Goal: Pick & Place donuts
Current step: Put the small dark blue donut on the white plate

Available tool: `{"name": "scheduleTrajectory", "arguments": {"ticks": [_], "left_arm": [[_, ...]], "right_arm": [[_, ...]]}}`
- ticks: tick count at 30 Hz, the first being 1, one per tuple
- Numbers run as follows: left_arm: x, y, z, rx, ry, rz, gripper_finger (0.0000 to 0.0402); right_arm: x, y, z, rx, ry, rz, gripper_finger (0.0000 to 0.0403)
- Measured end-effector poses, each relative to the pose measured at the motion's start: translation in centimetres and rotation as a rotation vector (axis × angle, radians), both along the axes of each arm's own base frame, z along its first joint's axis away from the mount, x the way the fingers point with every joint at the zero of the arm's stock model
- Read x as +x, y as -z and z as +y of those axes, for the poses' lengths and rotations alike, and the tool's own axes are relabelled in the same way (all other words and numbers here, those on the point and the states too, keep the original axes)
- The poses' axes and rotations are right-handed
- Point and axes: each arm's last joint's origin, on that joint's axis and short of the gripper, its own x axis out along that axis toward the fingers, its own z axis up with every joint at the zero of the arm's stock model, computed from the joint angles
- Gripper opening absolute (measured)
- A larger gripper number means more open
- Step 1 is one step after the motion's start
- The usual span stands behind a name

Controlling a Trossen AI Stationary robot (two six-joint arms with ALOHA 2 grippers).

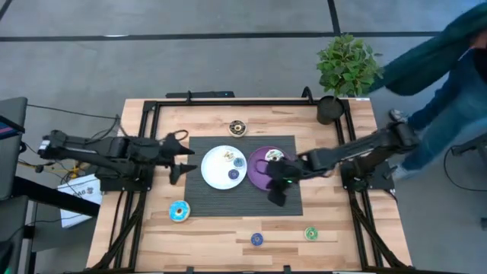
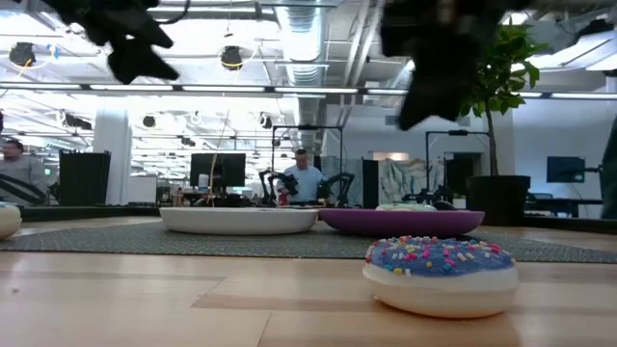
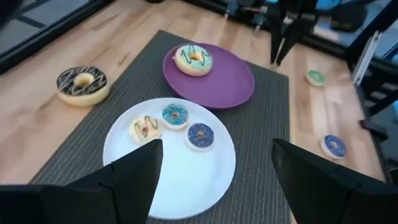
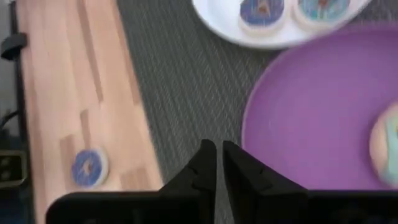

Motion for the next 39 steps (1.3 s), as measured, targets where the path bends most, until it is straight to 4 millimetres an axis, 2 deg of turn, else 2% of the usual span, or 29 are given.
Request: {"name": "scheduleTrajectory", "arguments": {"ticks": [6,11,14,19,24,28,32,39], "left_arm": [[4.8,-0.9,-2.2,0.151,0.022,0.123,0.0293],[9.5,-1.0,-4.3,0.237,0.063,0.213,0.0293],[12.4,-0.7,-5.3,0.257,0.087,0.254,0.0293],[17.4,0.2,-7.2,0.236,0.127,0.306,0.0293],[21.9,1.5,-10.4,0.289,0.214,0.342,0.0293],[24.4,2.8,-13.1,0.375,0.324,0.402,0.0293],[26.5,3.9,-15.1,0.385,0.423,0.438,0.0293],[29.2,6.2,-17.1,0.323,0.601,0.466,0.0293]], "right_arm": [[-4.6,0.5,1.1,0.032,-0.026,0.013,0.0012],[-7.1,0.9,1.6,-0.034,-0.117,0.144,0.0001],[-7.8,1.1,1.9,-0.056,-0.125,0.196,0.0002],[-8.2,1.4,3.0,-0.189,-0.257,0.182,0.0001],[-8.8,1.6,3.8,-0.248,-0.327,0.202,0.0],[-9.5,1.9,4.3,-0.268,-0.361,0.231,0.0],[-10.7,2.9,4.5,-0.269,-0.343,0.251,0.0],[-12.5,5.0,4.7,-0.256,-0.301,0.315,0.0001]]}}
